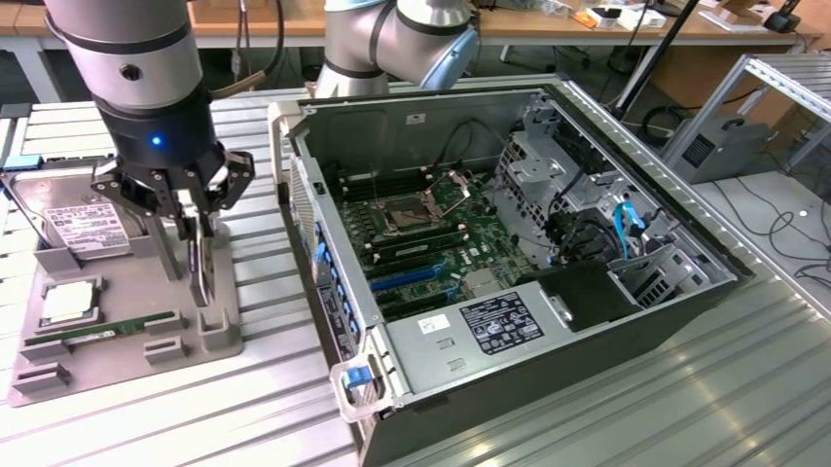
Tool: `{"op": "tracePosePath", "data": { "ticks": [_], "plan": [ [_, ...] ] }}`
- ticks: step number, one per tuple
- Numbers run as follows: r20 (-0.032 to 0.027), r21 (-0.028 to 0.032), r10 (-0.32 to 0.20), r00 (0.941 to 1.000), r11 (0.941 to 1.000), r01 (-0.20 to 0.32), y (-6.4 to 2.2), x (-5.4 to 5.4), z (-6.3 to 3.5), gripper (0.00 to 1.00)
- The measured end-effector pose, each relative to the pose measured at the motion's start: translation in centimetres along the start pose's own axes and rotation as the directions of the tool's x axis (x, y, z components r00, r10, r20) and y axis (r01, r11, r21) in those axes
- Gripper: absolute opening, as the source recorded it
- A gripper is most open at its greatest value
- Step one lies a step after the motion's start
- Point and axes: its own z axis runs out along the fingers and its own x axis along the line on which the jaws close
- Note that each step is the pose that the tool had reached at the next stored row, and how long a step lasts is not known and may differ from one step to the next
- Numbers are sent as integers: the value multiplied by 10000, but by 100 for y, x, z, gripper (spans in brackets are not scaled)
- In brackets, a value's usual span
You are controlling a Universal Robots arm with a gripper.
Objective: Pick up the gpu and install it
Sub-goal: 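Pick up the gpu and move the gpu toward the slot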
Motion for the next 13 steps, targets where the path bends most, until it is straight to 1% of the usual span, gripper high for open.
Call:
{"op": "tracePosePath", "data": {
  "ticks": [7, 13],
  "plan": [
    [-2, -17, 1, 10000, 10000, -1, 4, -2, -76, 27],
    [-3, -39, 1, 10000, 10000, -1, 7, -3, -122, 27]
  ]
}}
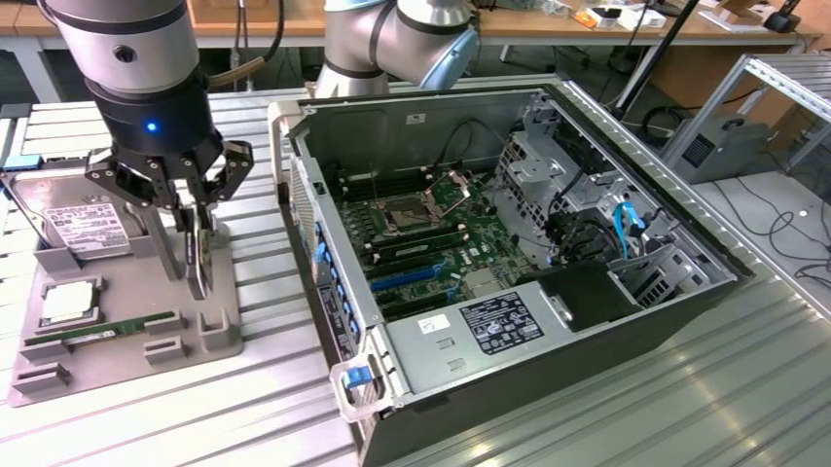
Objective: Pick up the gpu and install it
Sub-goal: 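Pick up the gpu and move the gpu toward the slot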
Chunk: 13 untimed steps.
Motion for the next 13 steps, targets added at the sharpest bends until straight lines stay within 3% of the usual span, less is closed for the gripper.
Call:
{"op": "tracePosePath", "data": {
  "ticks": [13],
  "plan": [
    [-4, -58, 1, 10000, 10000, -1, 6, -2, -98, 27]
  ]
}}
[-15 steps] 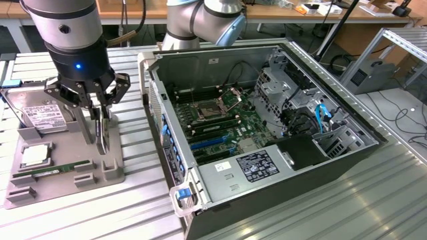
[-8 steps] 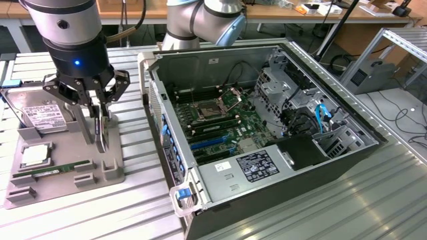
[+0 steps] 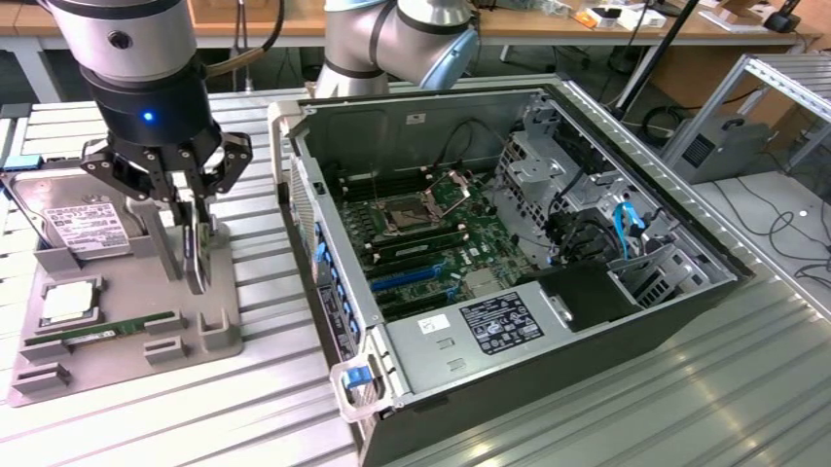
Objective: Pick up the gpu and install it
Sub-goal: 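Pick up the gpu and move the gpu toward the slot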
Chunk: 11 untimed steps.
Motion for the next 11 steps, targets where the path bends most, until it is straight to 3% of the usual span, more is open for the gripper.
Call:
{"op": "tracePosePath", "data": {
  "ticks": [11],
  "plan": [
    [-3, -33, 1, 10000, 10000, -1, 6, -2, -92, 27]
  ]
}}
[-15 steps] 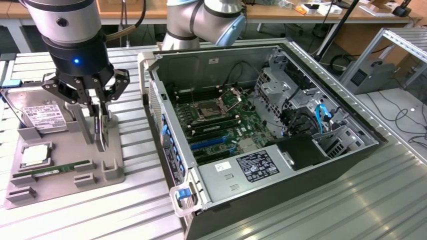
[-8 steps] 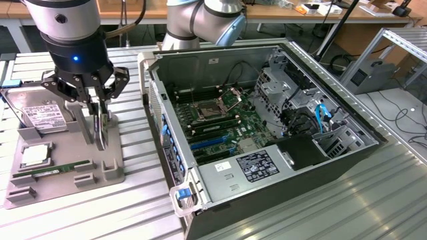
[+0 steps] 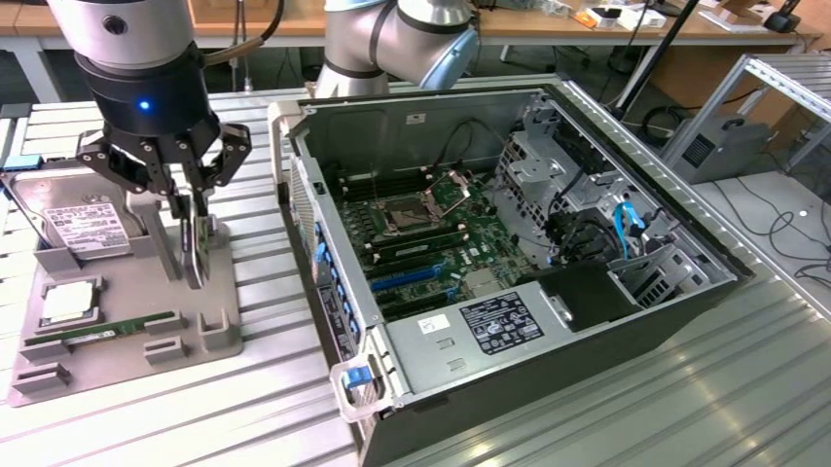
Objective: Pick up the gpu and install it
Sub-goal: 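Pick up the gpu and move the gpu toward the slot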
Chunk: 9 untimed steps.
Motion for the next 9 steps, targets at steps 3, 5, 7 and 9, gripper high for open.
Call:
{"op": "tracePosePath", "data": {
  "ticks": [3, 5, 7, 9],
  "plan": [
    [0, -9, 0, 10000, 10000, 0, 2, -1, -24, 27],
    [-1, -14, 0, 10000, 10000, 0, 3, -1, -38, 27],
    [-1, -20, 0, 10000, 10000, 0, 4, -1, -53, 27],
    [-2, -25, 0, 10000, 10000, 0, 5, -2, -71, 27]
  ]
}}
